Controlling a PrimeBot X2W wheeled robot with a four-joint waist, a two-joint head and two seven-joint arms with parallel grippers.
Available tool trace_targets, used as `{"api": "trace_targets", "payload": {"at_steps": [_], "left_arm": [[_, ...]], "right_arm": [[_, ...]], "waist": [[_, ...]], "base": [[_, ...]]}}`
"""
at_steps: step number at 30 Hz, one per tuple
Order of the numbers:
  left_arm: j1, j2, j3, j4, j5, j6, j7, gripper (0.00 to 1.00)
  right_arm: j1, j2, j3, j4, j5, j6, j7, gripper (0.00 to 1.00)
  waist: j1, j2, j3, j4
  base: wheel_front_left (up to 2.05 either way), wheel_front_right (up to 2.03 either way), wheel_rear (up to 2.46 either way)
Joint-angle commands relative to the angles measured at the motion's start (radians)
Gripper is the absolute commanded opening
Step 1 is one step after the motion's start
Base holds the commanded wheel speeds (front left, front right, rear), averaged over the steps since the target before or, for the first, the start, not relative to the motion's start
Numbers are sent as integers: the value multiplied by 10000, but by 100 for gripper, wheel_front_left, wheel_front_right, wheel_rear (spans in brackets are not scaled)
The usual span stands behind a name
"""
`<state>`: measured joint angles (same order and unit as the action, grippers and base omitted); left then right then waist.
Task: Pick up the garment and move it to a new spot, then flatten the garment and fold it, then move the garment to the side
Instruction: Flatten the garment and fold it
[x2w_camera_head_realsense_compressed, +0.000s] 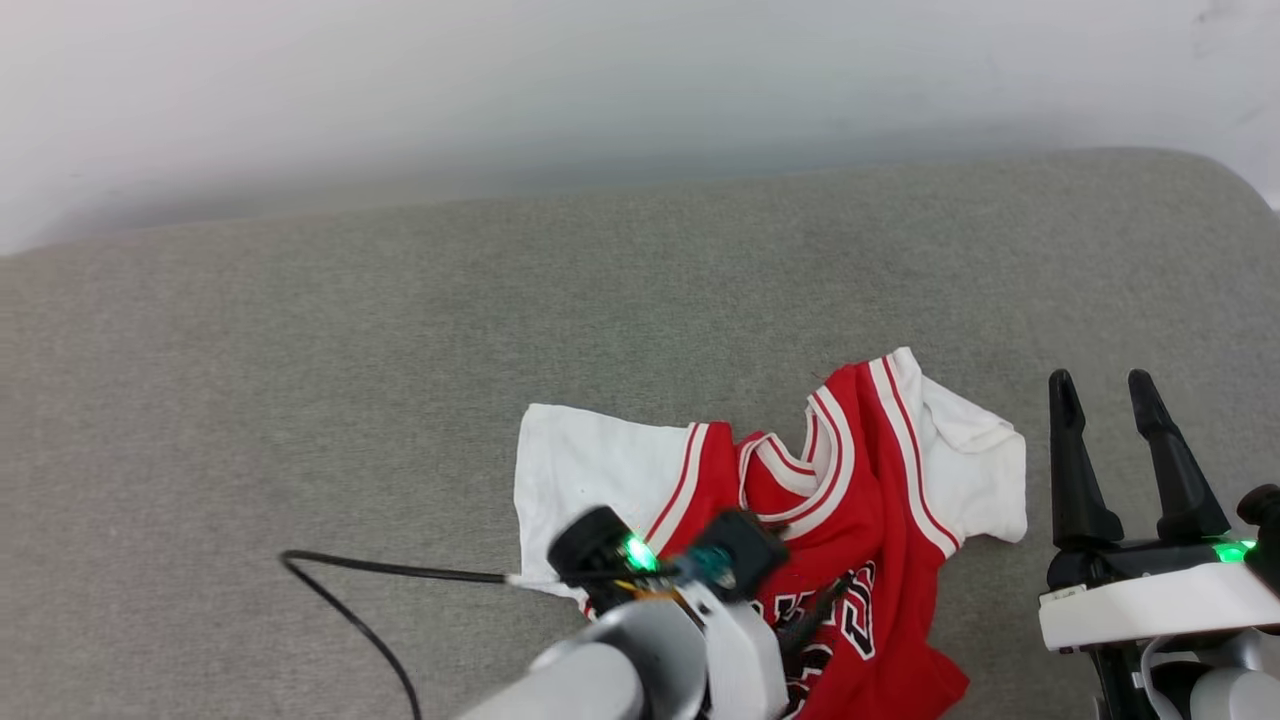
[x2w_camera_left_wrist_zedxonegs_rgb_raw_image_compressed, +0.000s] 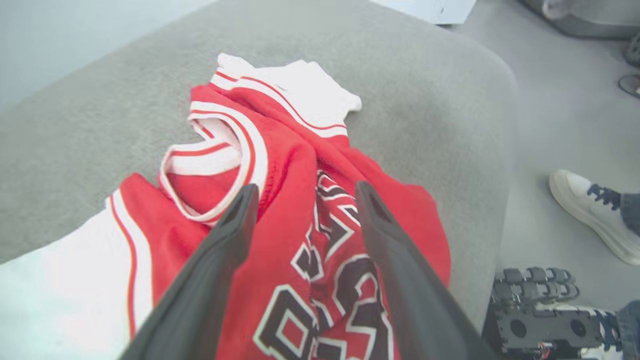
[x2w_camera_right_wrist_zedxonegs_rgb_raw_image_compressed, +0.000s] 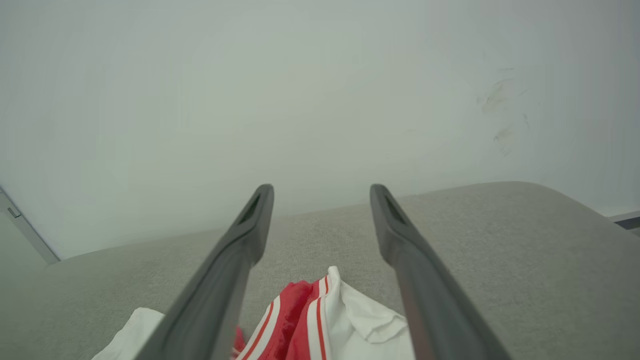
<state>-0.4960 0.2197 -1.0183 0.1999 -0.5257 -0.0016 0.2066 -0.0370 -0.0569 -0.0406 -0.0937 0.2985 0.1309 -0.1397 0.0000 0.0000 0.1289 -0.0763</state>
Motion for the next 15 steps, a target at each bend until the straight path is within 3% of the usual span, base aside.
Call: {"api": "trace_targets", "payload": {"at_steps": [1, 9, 15], "left_arm": [[28, 95, 145, -69, -63, 84, -151, 100], [493, 1392, 2350, -882, -130, 1475, -2544, 100], [1783, 2429, 3702, -1480, -483, 2361, -3975, 100]], "right_arm": [[82, -48, -8, 18, 27, -3, 20, 100], [211, -128, -75, -3, 103, -3, 202, 100], [366, -142, -221, -77, 114, -3, 233, 100]], "waist": [[0, 0, -144, 141], [0, 0, -491, 774], [0, 0, -577, 1109]], "base": [[0, 0, 0], [0, 0, 0], [0, 0, 0]]}}
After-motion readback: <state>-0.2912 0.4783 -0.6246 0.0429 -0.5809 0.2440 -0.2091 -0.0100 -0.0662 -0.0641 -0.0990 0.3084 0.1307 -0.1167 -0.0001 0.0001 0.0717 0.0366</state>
